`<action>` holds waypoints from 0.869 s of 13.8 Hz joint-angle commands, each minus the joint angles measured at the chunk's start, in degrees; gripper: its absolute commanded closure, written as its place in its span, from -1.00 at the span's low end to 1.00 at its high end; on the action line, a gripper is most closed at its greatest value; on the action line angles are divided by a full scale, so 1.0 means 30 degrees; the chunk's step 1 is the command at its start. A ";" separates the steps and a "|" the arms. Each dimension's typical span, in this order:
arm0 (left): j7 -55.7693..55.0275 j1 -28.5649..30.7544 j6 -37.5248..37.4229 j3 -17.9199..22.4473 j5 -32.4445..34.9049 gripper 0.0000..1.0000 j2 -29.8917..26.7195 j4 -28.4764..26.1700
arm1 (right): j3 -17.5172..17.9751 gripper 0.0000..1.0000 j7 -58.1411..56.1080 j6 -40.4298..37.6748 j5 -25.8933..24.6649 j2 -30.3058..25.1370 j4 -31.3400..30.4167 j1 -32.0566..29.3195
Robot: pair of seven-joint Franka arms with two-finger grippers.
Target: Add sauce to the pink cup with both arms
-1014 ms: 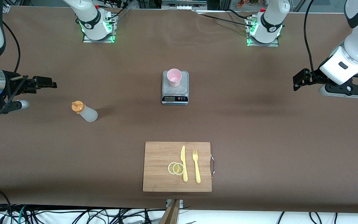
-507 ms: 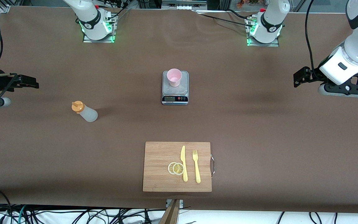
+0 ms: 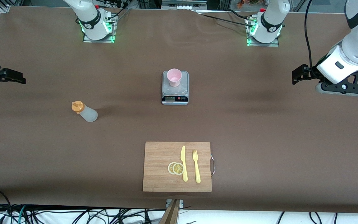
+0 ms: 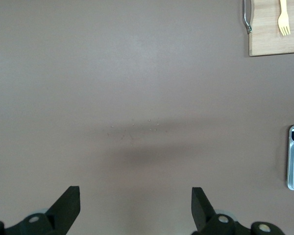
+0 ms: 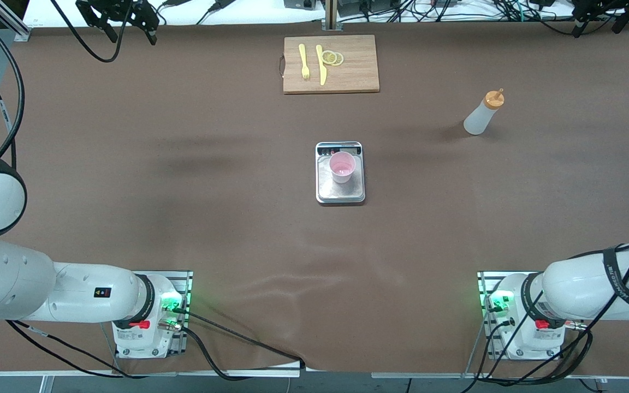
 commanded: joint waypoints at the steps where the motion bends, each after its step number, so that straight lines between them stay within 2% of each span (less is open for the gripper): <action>1: -0.0073 -0.0146 -0.1461 -0.0079 -0.0698 -1.00 -0.0084 0.0507 | 0.0242 -1.00 0.0301 -0.0046 -0.0100 -0.1086 -0.1093 0.0225; 3: -0.0043 0.0087 -0.1700 0.0037 -0.1811 -1.00 -0.0141 0.0565 | 0.0212 -1.00 0.1090 -0.0165 -0.0070 -0.1614 -0.1795 0.0635; 7: 0.0074 0.0585 -0.1818 0.0155 -0.2078 -1.00 -0.0230 0.0653 | 0.0066 -1.00 0.2147 -0.0282 0.0046 -0.1675 -0.1856 0.1925; 8: 0.0132 0.0499 -0.1760 -0.0048 -0.1789 -1.00 -0.0259 0.0653 | 0.0037 -1.00 0.2149 -0.0253 0.0047 -0.1675 -0.1856 0.1926; 11: 0.0104 0.0235 -0.0594 -0.0809 0.0022 -1.00 0.0091 0.0683 | -0.1511 -1.00 0.2149 -0.0137 0.0923 -0.1675 -0.1914 0.2743; 12: 0.0133 0.0293 -0.0530 -0.0841 0.0726 -1.00 0.0005 0.0683 | -0.1603 -1.00 0.1888 -0.0078 0.1013 -0.1559 -0.1914 0.2717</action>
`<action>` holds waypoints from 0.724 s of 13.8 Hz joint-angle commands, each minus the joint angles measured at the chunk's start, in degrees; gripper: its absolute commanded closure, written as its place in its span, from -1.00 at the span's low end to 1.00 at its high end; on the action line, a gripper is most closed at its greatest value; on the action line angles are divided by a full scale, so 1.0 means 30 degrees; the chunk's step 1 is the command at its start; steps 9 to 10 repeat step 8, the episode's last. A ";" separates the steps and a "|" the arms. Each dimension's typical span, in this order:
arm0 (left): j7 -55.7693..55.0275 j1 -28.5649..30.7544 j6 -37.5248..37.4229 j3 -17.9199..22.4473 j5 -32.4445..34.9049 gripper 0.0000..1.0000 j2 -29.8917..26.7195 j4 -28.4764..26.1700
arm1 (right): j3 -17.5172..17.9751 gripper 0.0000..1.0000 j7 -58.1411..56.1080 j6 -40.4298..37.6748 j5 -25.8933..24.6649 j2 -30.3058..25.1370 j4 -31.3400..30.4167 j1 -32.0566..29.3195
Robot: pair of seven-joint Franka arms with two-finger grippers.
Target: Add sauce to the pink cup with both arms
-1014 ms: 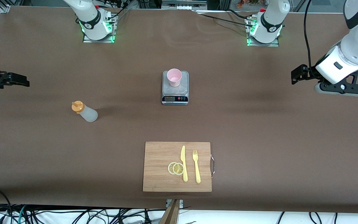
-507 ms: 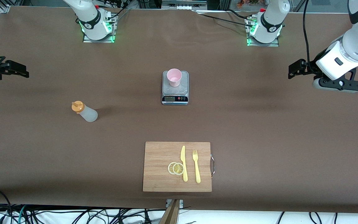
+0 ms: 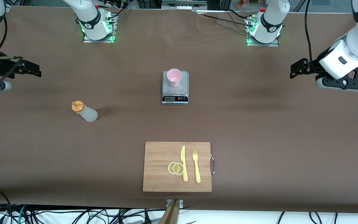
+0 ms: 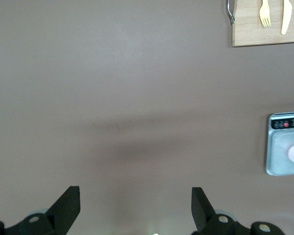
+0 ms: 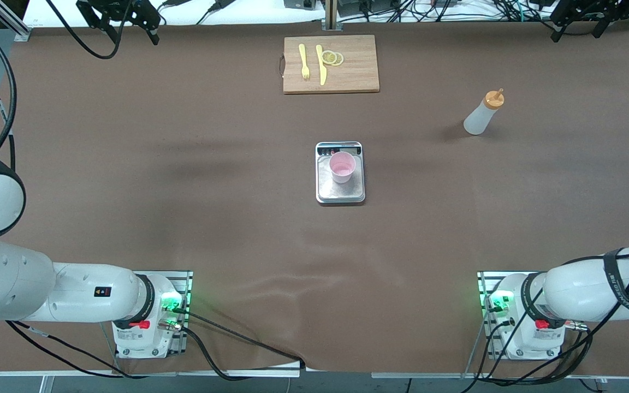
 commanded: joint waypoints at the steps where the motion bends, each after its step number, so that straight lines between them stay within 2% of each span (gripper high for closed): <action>1: 0.0086 -0.0014 0.0376 -0.0296 0.1720 -1.00 0.0202 0.0534 | -0.0770 -1.00 -0.0205 0.0260 0.0531 -0.0463 -0.0634 0.0418; 3: -0.0001 0.0015 0.0087 -0.0325 0.2193 -1.00 0.0174 0.1092 | -0.0799 -1.00 -0.0235 0.0261 0.0560 -0.0053 -0.0400 0.0359; 10: 0.0086 0.0015 0.0142 -0.0792 0.2340 -1.00 0.0173 0.1093 | -0.0799 -1.00 -0.0206 0.0290 0.0560 0.0007 -0.0253 0.0301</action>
